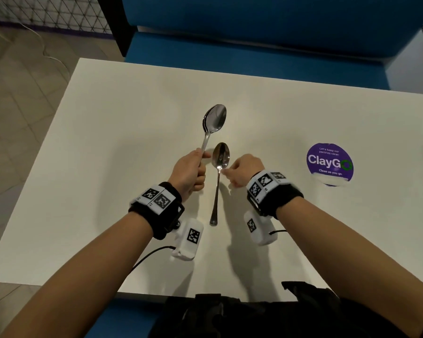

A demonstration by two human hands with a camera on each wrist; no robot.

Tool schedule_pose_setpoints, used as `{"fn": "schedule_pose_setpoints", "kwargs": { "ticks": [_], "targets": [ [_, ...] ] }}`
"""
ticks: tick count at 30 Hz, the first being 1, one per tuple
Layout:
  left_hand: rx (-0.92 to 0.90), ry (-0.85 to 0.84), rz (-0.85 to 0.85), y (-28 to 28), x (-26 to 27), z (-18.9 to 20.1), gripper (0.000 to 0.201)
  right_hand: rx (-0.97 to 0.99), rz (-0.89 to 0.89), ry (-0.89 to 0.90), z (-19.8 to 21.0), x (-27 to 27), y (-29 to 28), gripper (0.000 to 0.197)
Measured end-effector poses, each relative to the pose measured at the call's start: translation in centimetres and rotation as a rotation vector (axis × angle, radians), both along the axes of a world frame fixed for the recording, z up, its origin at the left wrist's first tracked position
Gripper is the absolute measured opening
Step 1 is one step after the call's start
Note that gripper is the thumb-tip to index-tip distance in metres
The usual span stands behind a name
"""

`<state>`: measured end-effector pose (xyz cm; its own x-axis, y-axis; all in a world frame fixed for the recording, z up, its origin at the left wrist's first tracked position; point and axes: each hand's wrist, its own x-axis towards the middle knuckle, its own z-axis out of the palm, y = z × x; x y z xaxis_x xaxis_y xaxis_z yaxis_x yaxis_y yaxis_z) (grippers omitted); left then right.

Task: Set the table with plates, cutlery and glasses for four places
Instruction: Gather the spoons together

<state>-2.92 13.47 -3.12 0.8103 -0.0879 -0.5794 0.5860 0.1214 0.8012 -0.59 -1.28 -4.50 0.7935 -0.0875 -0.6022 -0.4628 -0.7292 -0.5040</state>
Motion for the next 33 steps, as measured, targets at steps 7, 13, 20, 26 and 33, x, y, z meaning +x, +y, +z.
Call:
{"fn": "schedule_pose_setpoints", "kwargs": {
  "ticks": [7,13,20,26,33],
  "targets": [
    [0.050,0.011,-0.065,1.0,-0.5,-0.5,0.026,-0.168,0.118,0.011,-1.6,-1.4,3.2,0.022],
    [0.085,-0.014,-0.063,2.1,-0.4,-0.6,0.024,-0.127,0.057,0.064,-2.3,-1.2,2.4,0.025],
    [0.087,-0.066,-0.081,2.5,-0.4,-0.9,0.027,0.085,-0.029,0.157,-2.1,-1.5,0.6,0.008],
    [0.223,-0.148,-0.147,1.0,-0.8,-1.3,0.030,0.710,-0.413,-0.165,1.9,-0.8,-0.1,0.008],
    [0.051,-0.145,-0.217,-3.6,-1.1,0.2,0.023,0.695,-0.361,-0.268,3.0,-1.4,-1.5,0.008]
  ]
}}
